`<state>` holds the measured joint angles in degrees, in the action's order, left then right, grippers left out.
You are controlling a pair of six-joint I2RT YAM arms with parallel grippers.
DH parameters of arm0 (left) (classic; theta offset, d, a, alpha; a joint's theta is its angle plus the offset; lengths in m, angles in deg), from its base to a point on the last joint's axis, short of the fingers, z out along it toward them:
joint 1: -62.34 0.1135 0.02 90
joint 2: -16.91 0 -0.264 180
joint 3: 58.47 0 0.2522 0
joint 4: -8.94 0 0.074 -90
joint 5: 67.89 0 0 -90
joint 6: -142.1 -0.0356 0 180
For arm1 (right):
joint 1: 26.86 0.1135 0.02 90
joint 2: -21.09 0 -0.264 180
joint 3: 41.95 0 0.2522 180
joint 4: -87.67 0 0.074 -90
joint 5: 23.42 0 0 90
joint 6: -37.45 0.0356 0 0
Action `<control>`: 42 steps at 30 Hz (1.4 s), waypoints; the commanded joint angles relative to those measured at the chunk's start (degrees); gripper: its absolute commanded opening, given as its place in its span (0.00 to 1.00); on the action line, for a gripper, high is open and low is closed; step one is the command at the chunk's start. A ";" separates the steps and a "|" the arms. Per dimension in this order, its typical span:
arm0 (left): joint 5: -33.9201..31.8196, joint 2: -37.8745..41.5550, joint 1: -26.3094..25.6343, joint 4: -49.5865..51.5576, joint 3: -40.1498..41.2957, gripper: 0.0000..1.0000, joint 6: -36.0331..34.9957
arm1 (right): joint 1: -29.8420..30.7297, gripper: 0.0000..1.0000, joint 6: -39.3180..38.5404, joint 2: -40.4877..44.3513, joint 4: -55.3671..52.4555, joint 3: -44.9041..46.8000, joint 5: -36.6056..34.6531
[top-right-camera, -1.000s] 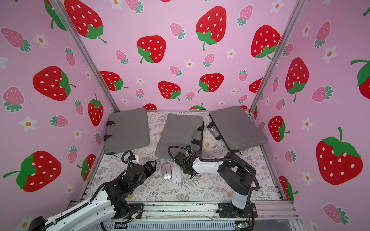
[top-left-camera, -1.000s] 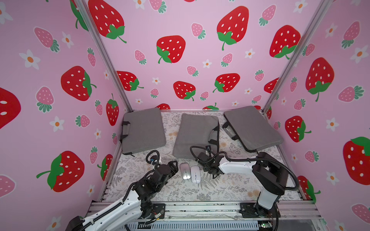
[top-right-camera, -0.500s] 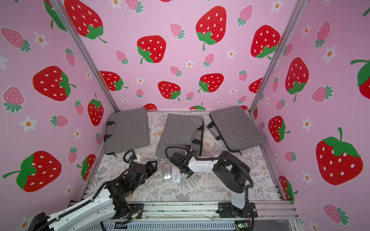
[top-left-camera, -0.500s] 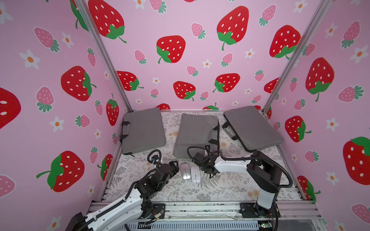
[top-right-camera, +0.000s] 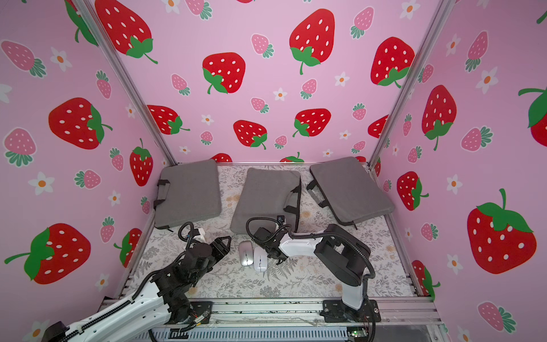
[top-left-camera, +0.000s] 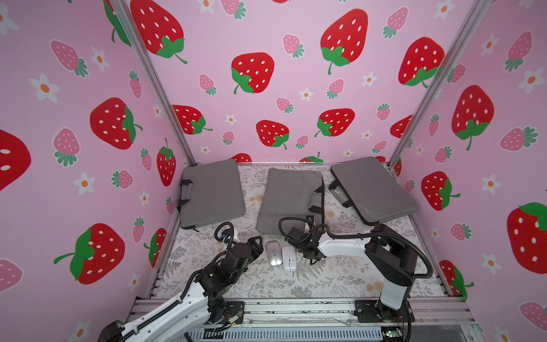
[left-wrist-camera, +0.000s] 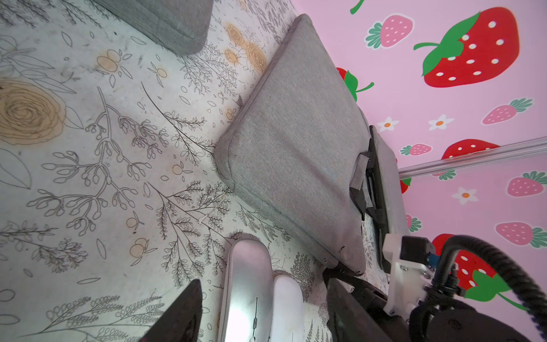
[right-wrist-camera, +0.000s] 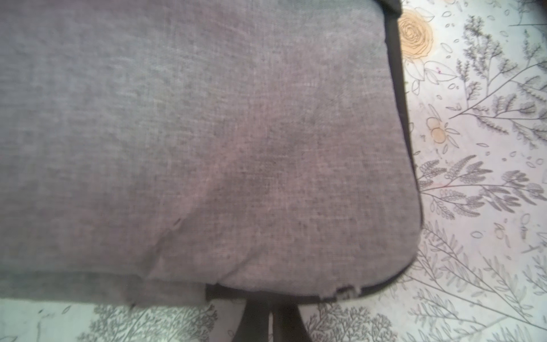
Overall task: Put the mouse into the laptop bag
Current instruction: Zip the zipper on the zippered laptop bag.
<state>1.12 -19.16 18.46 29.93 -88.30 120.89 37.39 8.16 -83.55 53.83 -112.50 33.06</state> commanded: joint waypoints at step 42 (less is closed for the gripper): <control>21.90 -49.08 12.25 -15.56 -21.30 0.00 4.88 | 3.17 0.00 -20.47 17.11 18.61 12.67 14.22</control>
<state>24.97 -68.63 27.45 10.30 -107.76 126.94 39.94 -12.34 -69.15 73.09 -101.66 50.31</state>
